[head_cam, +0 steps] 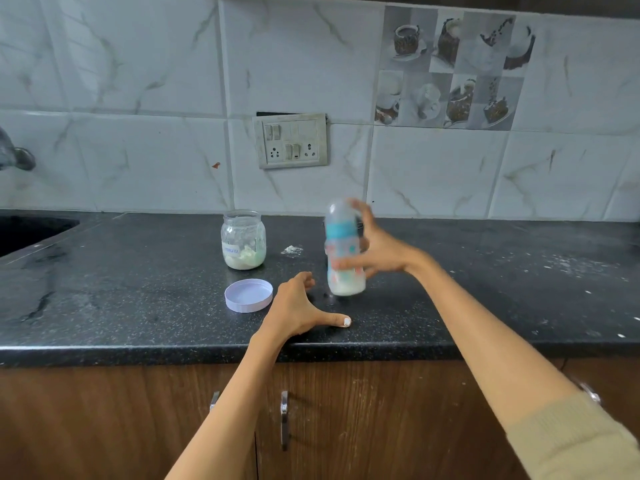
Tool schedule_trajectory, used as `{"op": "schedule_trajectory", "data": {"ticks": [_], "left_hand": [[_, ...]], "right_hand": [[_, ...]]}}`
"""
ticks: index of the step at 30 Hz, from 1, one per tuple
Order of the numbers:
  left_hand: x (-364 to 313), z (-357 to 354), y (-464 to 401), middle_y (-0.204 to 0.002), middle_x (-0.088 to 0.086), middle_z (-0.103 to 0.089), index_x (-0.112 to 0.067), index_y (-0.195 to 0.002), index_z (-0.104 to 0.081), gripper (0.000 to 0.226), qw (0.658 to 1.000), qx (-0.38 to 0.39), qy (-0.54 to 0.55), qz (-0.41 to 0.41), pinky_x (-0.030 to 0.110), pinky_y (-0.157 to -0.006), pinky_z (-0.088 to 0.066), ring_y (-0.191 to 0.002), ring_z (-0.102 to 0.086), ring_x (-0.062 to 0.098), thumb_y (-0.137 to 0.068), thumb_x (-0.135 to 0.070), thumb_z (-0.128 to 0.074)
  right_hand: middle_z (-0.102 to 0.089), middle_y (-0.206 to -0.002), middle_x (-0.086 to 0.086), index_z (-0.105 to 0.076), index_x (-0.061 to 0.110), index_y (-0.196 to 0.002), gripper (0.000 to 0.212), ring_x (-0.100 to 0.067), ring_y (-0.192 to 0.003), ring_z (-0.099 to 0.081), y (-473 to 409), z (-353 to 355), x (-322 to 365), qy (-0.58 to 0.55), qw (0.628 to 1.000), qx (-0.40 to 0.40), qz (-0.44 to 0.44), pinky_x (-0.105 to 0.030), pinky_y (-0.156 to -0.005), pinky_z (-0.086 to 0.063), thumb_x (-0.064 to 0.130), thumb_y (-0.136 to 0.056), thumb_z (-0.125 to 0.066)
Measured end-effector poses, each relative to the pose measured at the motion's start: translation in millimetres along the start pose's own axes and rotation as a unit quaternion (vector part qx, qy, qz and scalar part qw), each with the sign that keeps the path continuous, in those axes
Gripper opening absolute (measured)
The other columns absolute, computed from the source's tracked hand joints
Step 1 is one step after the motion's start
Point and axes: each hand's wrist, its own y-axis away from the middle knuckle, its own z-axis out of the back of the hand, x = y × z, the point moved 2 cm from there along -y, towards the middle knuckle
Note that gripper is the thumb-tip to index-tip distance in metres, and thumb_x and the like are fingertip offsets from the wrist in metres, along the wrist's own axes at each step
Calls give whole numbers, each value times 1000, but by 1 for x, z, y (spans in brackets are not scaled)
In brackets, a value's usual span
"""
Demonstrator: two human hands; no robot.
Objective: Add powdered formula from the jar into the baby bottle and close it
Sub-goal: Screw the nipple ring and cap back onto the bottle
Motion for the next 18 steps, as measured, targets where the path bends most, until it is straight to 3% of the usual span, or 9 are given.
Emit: {"op": "schedule_trajectory", "data": {"ticks": [2, 4, 7, 9, 12, 15, 18], "left_hand": [[-1, 1, 0, -140, 3, -51, -10, -142, -34, 122, 1000, -3, 1, 1, 28, -104, -39, -128, -49, 14, -41, -45, -92], [-1, 1, 1, -139, 4, -52, -10, -141, -36, 121, 1000, -4, 1, 1, 28, -103, -40, -127, -50, 14, -41, -45, -93], [-1, 0, 2, -138, 4, -53, -10, -141, -36, 121, 1000, -2, -1, 3, 29, -103, -41, -126, -51, 14, -40, -46, -93], [-1, 1, 2, -138, 4, -53, -10, -141, -37, 121, 1000, -2, 0, 4, 29, -103, -41, -126, -51, 14, -40, -46, -92], [-1, 1, 1, -138, 4, -53, -10, -140, -37, 120, 1000, -3, -5, 3, 29, -102, -41, -125, -51, 15, -40, -47, -92], [-1, 1, 1, -138, 3, -53, -10, -140, -38, 122, 1000, -2, 0, 6, 29, -103, -41, -125, -51, 14, -38, -48, -92], [-3, 1, 2, -137, 3, -54, -11, -140, -39, 120, 1000, -5, -4, 4, 30, -103, -41, -125, -51, 14, -39, -48, -92]], "right_hand": [[-43, -139, -11, -9, 34, -140, 106, -21, -110, -58, -1, -1, -5, -6, 999, -34, 9, -40, -81, -56, 6, -69, -82], [-54, -130, -11, -31, 27, -130, 80, -24, -113, -59, -1, 2, -9, -96, 993, -67, -14, -42, -77, -58, 8, -71, -81], [-61, -126, -12, -52, 16, -124, 60, -27, -114, -61, -2, -5, -19, -85, 995, 18, -48, -50, -80, -58, 13, -72, -81], [-59, -128, -15, -53, 14, -124, 58, -30, -116, -60, -1, -5, -23, -133, 989, -22, -60, -52, -82, -56, 13, -73, -80], [-63, -121, -7, -54, 15, -123, 60, -22, -110, -62, -3, -7, -16, -36, 997, 23, -60, -47, -83, -57, 15, -70, -83], [-60, -124, -7, -48, 12, -130, 74, -24, -114, -60, -7, -3, -15, -76, 995, -39, -48, -50, -87, -55, 18, -66, -85], [-61, -124, -7, -50, 12, -129, 71, -23, -114, -60, -8, -3, -9, -41, 998, -11, -41, -49, -87, -56, 15, -68, -84]]}}
